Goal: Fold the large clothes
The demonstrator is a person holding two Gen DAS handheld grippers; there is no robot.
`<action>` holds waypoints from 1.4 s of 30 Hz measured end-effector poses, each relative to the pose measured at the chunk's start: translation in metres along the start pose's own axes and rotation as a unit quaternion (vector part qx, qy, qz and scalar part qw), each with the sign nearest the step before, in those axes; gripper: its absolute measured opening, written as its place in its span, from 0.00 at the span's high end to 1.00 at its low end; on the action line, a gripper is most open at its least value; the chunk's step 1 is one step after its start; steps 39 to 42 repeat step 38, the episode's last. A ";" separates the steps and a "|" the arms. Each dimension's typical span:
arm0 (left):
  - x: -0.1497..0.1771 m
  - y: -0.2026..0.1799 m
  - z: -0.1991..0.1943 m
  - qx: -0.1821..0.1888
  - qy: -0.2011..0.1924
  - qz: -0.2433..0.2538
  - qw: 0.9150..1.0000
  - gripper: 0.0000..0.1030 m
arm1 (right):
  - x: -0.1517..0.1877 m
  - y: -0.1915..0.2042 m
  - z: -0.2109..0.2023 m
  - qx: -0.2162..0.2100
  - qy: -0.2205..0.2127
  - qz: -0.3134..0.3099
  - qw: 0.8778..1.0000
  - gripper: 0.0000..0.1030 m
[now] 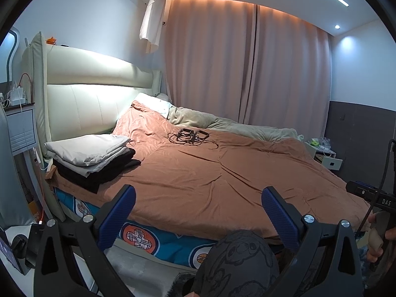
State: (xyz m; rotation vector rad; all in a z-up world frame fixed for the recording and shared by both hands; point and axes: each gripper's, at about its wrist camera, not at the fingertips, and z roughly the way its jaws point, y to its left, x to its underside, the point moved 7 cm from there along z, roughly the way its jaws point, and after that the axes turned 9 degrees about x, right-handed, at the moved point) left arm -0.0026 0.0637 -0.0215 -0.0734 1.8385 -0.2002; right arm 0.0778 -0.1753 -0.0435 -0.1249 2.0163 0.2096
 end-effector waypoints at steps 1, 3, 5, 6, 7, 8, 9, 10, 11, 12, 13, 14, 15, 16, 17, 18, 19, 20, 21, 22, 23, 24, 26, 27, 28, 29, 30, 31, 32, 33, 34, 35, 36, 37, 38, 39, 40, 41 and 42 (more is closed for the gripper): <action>0.001 -0.001 0.001 0.002 0.000 0.000 1.000 0.00 | 0.000 0.000 0.000 0.001 0.000 -0.001 1.000 0.00; 0.001 -0.002 0.002 0.004 0.001 -0.001 1.000 0.00 | -0.001 -0.001 0.000 0.003 -0.001 -0.001 1.000 0.00; 0.001 -0.004 0.003 0.004 0.001 0.001 1.000 0.00 | -0.001 -0.001 0.000 0.005 0.000 0.000 1.000 0.00; 0.001 -0.004 0.004 0.004 0.001 0.001 1.000 0.00 | -0.001 -0.001 0.000 0.006 0.000 0.000 1.000 0.00; 0.001 -0.004 0.005 0.004 0.001 0.002 1.000 0.00 | -0.001 -0.001 0.000 0.007 0.000 0.000 1.000 0.00; 0.001 -0.005 0.005 0.004 0.001 0.002 1.000 0.00 | -0.001 -0.001 0.001 0.007 -0.001 0.000 1.000 0.00; 0.001 -0.005 0.005 0.005 0.001 0.001 1.000 0.00 | -0.001 -0.002 0.001 0.008 0.000 0.000 1.000 0.00; 0.001 -0.005 0.005 0.006 0.000 0.000 1.000 0.00 | -0.001 -0.002 0.002 0.008 0.000 0.000 1.000 0.00; 0.000 -0.005 0.006 0.006 0.000 0.000 1.000 0.00 | -0.001 -0.002 0.003 0.008 0.001 0.000 1.000 0.00; 0.000 -0.005 0.006 0.006 0.001 0.000 1.000 0.00 | 0.000 -0.001 0.003 0.009 0.002 0.000 1.000 0.00; 0.000 -0.005 0.007 0.006 0.001 0.000 1.000 0.00 | 0.000 -0.001 0.003 0.010 0.002 0.000 1.000 0.00; 0.000 -0.006 0.007 0.006 0.003 0.000 1.000 0.00 | 0.000 0.000 0.003 0.010 0.002 0.000 1.000 0.00; 0.000 -0.006 0.008 0.007 0.004 0.001 1.000 0.00 | 0.000 -0.001 0.003 0.010 0.001 0.000 1.000 0.00; 0.001 -0.007 0.009 0.007 0.004 0.003 1.000 0.00 | 0.000 -0.001 0.003 0.011 0.001 -0.001 1.000 0.00; 0.001 -0.008 0.009 0.006 0.005 0.004 1.000 0.00 | 0.000 -0.001 0.004 0.012 0.001 -0.001 1.000 0.00; 0.001 -0.008 0.010 0.006 0.005 0.004 1.000 0.00 | -0.001 -0.001 0.004 0.012 0.001 -0.001 1.000 0.00; 0.001 -0.009 0.009 0.006 0.004 0.005 1.000 0.00 | 0.000 -0.001 0.004 0.013 0.001 -0.001 1.000 0.00; 0.001 -0.009 0.009 0.006 0.004 0.005 1.000 0.00 | 0.000 0.000 0.004 0.014 0.000 -0.001 1.000 0.00; 0.001 -0.010 0.009 0.007 0.004 0.005 1.000 0.00 | 0.000 0.000 0.004 0.015 -0.001 -0.002 1.000 0.00; 0.001 -0.010 0.009 0.009 0.004 0.005 1.000 0.00 | 0.001 0.001 0.004 0.017 -0.001 -0.003 1.000 0.00; 0.001 -0.011 0.009 0.010 0.004 0.005 1.000 0.00 | 0.001 0.001 0.004 0.017 -0.001 -0.004 1.000 0.00; 0.000 -0.011 0.010 0.011 0.003 0.005 1.000 0.00 | 0.001 0.001 0.004 0.018 -0.001 -0.004 1.000 0.00; 0.000 -0.011 0.009 0.011 0.002 0.006 1.000 0.00 | 0.002 0.002 0.004 0.019 0.000 -0.003 1.000 0.00; 0.000 -0.011 0.009 0.012 0.002 0.008 1.000 0.00 | 0.002 0.002 0.004 0.019 0.000 -0.003 1.000 0.00; 0.000 -0.012 0.008 0.012 0.002 0.009 1.000 0.00 | 0.002 0.002 0.004 0.019 0.000 -0.003 1.000 0.00; 0.000 -0.013 0.008 0.014 0.001 0.010 1.000 0.00 | 0.001 0.001 0.004 0.019 0.000 -0.003 1.000 0.00; 0.000 -0.014 0.006 0.015 0.000 0.011 1.000 0.00 | 0.001 0.001 0.004 0.019 0.000 -0.003 1.000 0.00; 0.000 -0.014 0.006 0.016 0.000 0.012 1.000 0.00 | 0.001 0.000 0.004 0.019 0.000 -0.003 1.000 0.00; 0.000 -0.015 0.005 0.016 -0.001 0.013 1.000 0.00 | 0.001 0.001 0.004 0.020 -0.001 -0.003 1.000 0.00; -0.001 -0.015 0.004 0.017 -0.001 0.015 1.000 0.00 | 0.001 0.001 0.004 0.021 -0.002 -0.003 1.000 0.00; -0.001 -0.016 0.004 0.017 -0.002 0.016 1.000 0.00 | 0.001 0.001 0.003 0.022 -0.002 -0.002 1.000 0.00; -0.001 -0.016 0.004 0.017 -0.002 0.017 1.000 0.00 | 0.001 0.001 0.003 0.023 -0.003 -0.003 1.000 0.00; -0.002 -0.016 0.003 0.017 -0.002 0.019 1.000 0.00 | 0.001 0.002 0.002 0.025 -0.003 -0.002 1.000 0.00; -0.002 -0.016 0.003 0.016 -0.003 0.019 1.000 0.00 | 0.001 0.002 0.002 0.025 -0.003 -0.003 1.000 0.00; -0.003 -0.017 0.002 0.015 -0.004 0.020 1.000 0.00 | 0.001 0.002 0.002 0.025 -0.003 -0.003 1.000 0.00; -0.003 -0.017 0.002 0.015 -0.004 0.020 1.000 0.00 | 0.001 0.002 0.002 0.025 -0.003 -0.003 1.000 0.00; -0.003 -0.017 0.002 0.015 -0.004 0.020 1.000 0.00 | 0.001 0.002 0.002 0.025 -0.003 -0.003 1.000 0.00; -0.003 -0.017 0.002 0.015 -0.004 0.020 1.000 0.00 | 0.001 0.002 0.002 0.025 -0.003 -0.003 1.000 0.00; -0.003 -0.017 0.002 0.015 -0.004 0.020 1.000 0.00 | 0.001 0.002 0.002 0.025 -0.003 -0.003 1.000 0.00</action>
